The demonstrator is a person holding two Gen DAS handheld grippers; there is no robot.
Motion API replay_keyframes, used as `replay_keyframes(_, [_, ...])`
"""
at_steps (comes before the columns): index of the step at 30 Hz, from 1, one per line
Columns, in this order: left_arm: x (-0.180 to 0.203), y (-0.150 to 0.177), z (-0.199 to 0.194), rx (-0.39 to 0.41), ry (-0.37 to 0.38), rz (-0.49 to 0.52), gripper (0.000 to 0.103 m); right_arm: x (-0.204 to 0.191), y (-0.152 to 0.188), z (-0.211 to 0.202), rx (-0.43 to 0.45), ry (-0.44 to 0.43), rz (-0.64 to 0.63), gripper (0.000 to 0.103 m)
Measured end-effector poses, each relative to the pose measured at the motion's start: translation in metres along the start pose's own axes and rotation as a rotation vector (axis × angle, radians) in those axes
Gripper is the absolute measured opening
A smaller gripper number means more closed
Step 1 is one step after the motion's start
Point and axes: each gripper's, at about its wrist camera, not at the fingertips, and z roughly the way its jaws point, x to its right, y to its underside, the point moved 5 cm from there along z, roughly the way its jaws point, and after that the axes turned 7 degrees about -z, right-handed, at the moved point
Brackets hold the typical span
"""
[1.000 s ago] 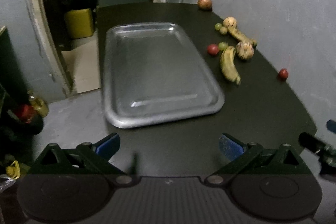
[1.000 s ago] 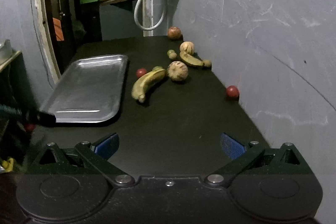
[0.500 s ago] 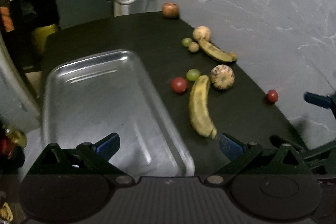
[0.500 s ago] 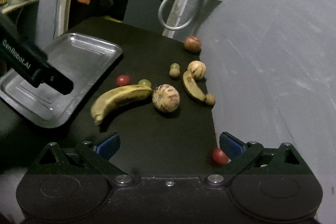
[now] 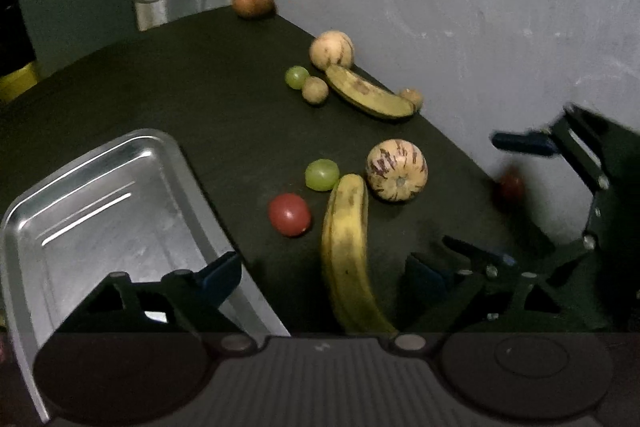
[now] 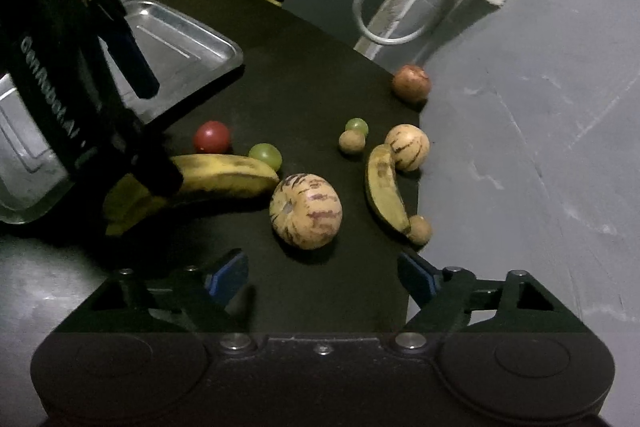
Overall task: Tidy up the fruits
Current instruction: 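Grasp the striped melon with the right tool while the left tool grasps the yellow banana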
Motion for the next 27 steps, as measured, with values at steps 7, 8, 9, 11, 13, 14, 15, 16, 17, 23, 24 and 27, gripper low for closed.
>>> replay_keyframes(7, [-0.006,0.005,0.023,-0.072,0.032,0.033,0.078,0.002,-0.007,0.017,-0.005,-0.03,-0.078,0.073])
replay_keyframes(8, [-0.007,0.005,0.025,-0.078,0.038,0.028,0.077,0.002,-0.008,0.02,-0.006,-0.036,-0.088,0.073])
replay_keyframes(9, [-0.007,0.005,0.028,-0.077,0.056,0.016,0.076,0.002,-0.009,0.022,-0.007,-0.04,-0.096,0.072])
replay_keyframes(11, [-0.008,0.004,0.031,-0.084,0.068,0.004,0.075,0.002,-0.011,0.026,-0.009,-0.055,-0.107,0.07])
replay_keyframes(13, [-0.009,0.004,0.033,-0.096,0.084,0.001,0.071,0.002,-0.013,0.028,-0.007,-0.067,-0.11,0.068])
replay_keyframes(14, [-0.01,0.004,0.034,-0.099,0.093,-0.002,0.07,0.003,-0.014,0.03,-0.006,-0.072,-0.113,0.067])
replay_keyframes(15, [-0.01,0.004,0.035,-0.102,0.1,-0.006,0.068,0.003,-0.015,0.031,-0.005,-0.076,-0.117,0.067])
replay_keyframes(16, [-0.01,0.003,0.035,-0.098,0.107,-0.006,0.067,0.003,-0.016,0.032,-0.004,-0.079,-0.123,0.066])
replay_keyframes(17, [-0.01,0.002,0.036,-0.096,0.113,-0.006,0.066,0.003,-0.017,0.033,-0.003,-0.082,-0.128,0.065])
replay_keyframes(23, [-0.013,-0.004,0.039,-0.096,0.14,-0.028,0.053,0.004,-0.022,0.038,0.007,-0.114,-0.158,0.062])
replay_keyframes(24, [-0.014,-0.004,0.039,-0.096,0.145,-0.032,0.051,0.003,-0.023,0.038,0.009,-0.118,-0.164,0.062])
replay_keyframes(27, [-0.015,-0.005,0.039,-0.106,0.165,-0.047,0.043,0.001,-0.026,0.041,0.01,-0.138,-0.176,0.059])
